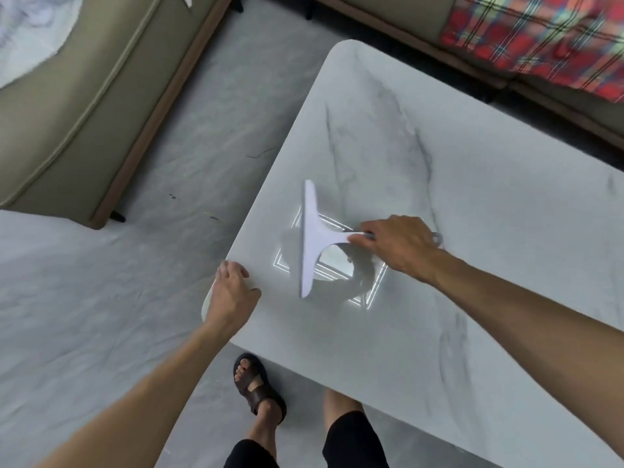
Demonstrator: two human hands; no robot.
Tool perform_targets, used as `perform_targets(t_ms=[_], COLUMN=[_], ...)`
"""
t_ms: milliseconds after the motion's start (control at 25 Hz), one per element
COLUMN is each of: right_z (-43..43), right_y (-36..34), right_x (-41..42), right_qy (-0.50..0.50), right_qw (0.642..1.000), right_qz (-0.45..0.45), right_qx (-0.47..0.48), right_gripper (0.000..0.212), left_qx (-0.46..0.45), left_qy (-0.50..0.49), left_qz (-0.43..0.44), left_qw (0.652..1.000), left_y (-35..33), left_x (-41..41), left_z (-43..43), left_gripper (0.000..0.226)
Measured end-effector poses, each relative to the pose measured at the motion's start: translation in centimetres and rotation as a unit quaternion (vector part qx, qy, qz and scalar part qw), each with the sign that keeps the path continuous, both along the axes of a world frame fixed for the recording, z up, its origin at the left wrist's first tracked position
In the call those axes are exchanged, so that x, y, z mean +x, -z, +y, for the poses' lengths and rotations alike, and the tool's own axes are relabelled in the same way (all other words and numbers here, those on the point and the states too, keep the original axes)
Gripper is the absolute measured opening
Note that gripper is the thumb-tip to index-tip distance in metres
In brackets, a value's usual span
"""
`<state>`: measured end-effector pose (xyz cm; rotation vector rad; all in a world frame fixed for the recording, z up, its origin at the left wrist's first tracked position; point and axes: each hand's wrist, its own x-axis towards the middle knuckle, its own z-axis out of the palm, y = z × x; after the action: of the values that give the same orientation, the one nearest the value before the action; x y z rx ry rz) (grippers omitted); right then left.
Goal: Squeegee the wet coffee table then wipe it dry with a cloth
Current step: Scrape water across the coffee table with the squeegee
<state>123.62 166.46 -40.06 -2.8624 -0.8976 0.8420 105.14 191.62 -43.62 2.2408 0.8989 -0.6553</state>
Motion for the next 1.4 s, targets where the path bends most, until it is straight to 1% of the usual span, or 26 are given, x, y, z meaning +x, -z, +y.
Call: perform_targets(t_ms=[40,120,160,200,240,280,320,360,400,440,480,560,680,800,960,1040,1160,1200,1280,1400], right_z=[-2.9,-8.5,-10.6,-12.0,-12.6,-12.3,-11.0,-8.9,-6.1,-2.7,0.8,7.0,10.6,8.6,0.8,-4.0,-10.4,-12.0,-13.7,-11.5], right_y=[-0.4,-1.3,-2.1,-2.8,-3.3,-3.7,-3.9,-3.9,-3.5,-2.8,-2.0,-0.6,0.8,1.2,0.1,-0.7,-2.2,-2.8,-3.8,-4.5], right_x=[1.3,3.0,3.5,4.0,4.4,4.8,4.9,4.8,4.4,3.8,2.8,1.1,1.3,5.7,11.6,12.2,10.3,9.6,9.4,13.7], right_qy=[0.029,0.076,0.093,0.101,0.102,0.096,0.085,0.065,0.029,-0.014,-0.059,-0.121,-0.14,-0.092,0.031,0.095,0.156,0.166,0.178,0.195], right_qw=[0.999,0.995,0.993,0.991,0.991,0.992,0.995,0.997,0.999,0.999,0.996,0.988,0.986,0.994,0.999,0.995,0.987,0.985,0.982,0.98], right_qz=[-0.013,-0.041,-0.05,-0.058,-0.063,-0.058,-0.041,-0.014,0.017,0.043,0.062,0.083,0.078,0.044,0.002,-0.008,-0.023,-0.021,-0.01,0.035], right_qx=[-0.012,-0.044,-0.057,-0.062,-0.059,-0.053,-0.042,-0.026,-0.005,0.013,0.025,0.048,0.048,0.03,0.007,-0.01,-0.033,-0.042,-0.058,-0.035], right_gripper=[0.049,0.054,0.056,0.058,0.06,0.06,0.057,0.05,0.039,0.036,0.039,0.044,0.045,0.047,0.049,0.049,0.051,0.051,0.051,0.038], left_qx=[0.001,0.006,0.008,-0.003,0.006,0.009,0.019,0.002,0.056,0.058,0.062,0.047,0.018,0.014,-0.019,-0.022,0.014,0.032,0.069,0.115], left_qy=[0.015,0.014,0.012,0.033,0.053,0.041,-0.018,-0.068,-0.104,-0.141,-0.169,-0.201,-0.197,-0.178,-0.118,-0.073,0.014,0.044,0.084,0.114], left_qz=[0.004,0.057,0.064,0.081,0.09,0.075,0.066,0.056,0.031,0.051,0.049,0.037,0.009,0.002,0.0,-0.004,-0.013,-0.002,0.046,0.114], left_qw=[1.0,0.998,0.998,0.996,0.995,0.996,0.997,0.996,0.993,0.987,0.982,0.978,0.98,0.984,0.993,0.997,1.0,0.999,0.993,0.98], left_y=[0.5,0.3,0.2,-0.3,-0.8,-1.1,-1.6,-2.4,-2.5,-2.8,-2.6,-2.5,-2.1,-1.8,-2.1,-2.0,-1.2,-0.8,0.1,1.6], left_x=[1.4,4.1,5.0,5.8,6.5,6.9,6.9,7.2,7.3,7.1,6.8,6.3,6.8,8.3,11.6,13.5,16.3,17.1,18.6,20.0], left_z=[-1.1,-2.7,-3.5,-4.1,-4.2,-3.8,-3.2,-2.3,-1.2,-0.5,0.3,1.7,2.5,1.7,-1.7,-3.7,-6.9,-7.8,-8.9,-9.0], left_gripper=[0.031,0.035,0.037,0.037,0.032,0.026,0.026,0.024,0.022,0.021,0.019,0.018,0.018,0.018,0.019,0.03,0.065,0.077,0.103,0.128])
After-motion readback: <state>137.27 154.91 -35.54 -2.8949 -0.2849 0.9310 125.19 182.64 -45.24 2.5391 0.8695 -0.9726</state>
